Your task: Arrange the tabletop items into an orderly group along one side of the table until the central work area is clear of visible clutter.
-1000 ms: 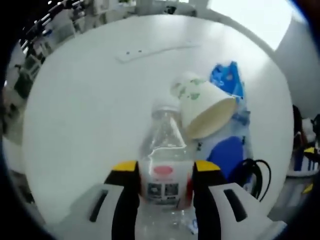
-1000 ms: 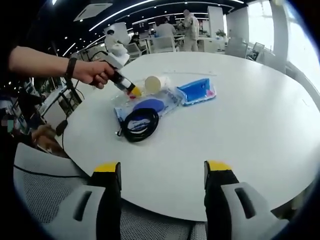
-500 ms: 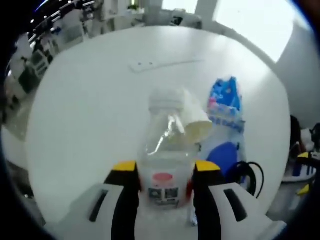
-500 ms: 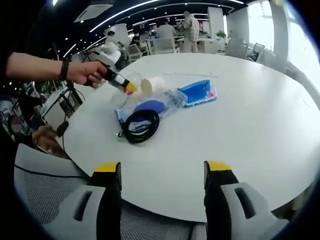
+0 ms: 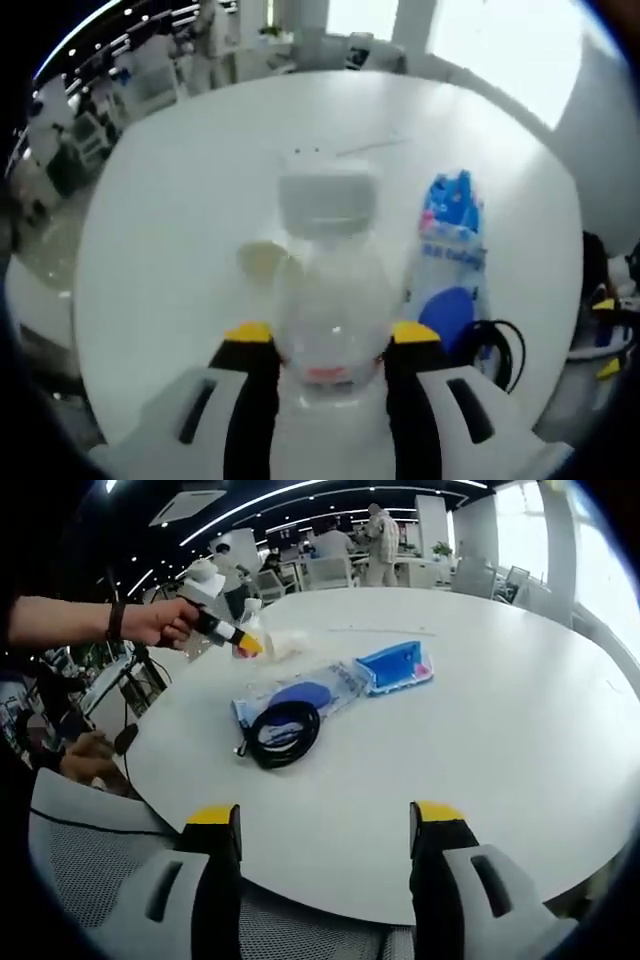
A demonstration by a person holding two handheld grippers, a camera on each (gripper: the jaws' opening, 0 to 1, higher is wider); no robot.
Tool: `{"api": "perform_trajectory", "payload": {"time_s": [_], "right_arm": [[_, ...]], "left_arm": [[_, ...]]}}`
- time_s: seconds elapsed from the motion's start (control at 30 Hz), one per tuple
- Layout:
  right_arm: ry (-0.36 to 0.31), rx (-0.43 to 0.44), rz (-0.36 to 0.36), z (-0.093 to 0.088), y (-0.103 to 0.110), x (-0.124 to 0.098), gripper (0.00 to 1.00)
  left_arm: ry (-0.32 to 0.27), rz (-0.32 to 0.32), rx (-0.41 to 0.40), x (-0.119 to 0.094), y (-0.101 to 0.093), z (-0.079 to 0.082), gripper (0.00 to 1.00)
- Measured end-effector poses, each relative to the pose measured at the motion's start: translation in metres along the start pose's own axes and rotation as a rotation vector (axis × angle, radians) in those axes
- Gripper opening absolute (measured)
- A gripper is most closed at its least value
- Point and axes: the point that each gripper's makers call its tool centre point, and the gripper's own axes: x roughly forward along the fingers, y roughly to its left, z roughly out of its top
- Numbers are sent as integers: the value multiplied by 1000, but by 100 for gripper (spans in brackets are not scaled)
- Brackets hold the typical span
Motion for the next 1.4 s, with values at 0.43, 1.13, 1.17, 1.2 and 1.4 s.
{"api": "perform_trajectory", "payload": {"time_s": [0.43, 1.13, 1.17, 1.2, 1.4], "right_arm": [[6, -18, 48, -2, 10, 2, 74], [-19, -3, 68, 3, 15, 0, 79], [-19, -4, 69, 3, 15, 0, 79], [-19, -4, 69, 3, 15, 0, 79], [-23, 1, 70, 3, 15, 0, 79]], "left_arm": [[13, 22, 65, -9, -1, -24, 38], [-16, 58, 38, -15, -3, -29, 41], [-17, 58, 27, -15, -2, -30, 43], [-17, 60, 20, -15, -2, -31, 45], [-37, 83, -28, -17, 2, -33, 56]]}}
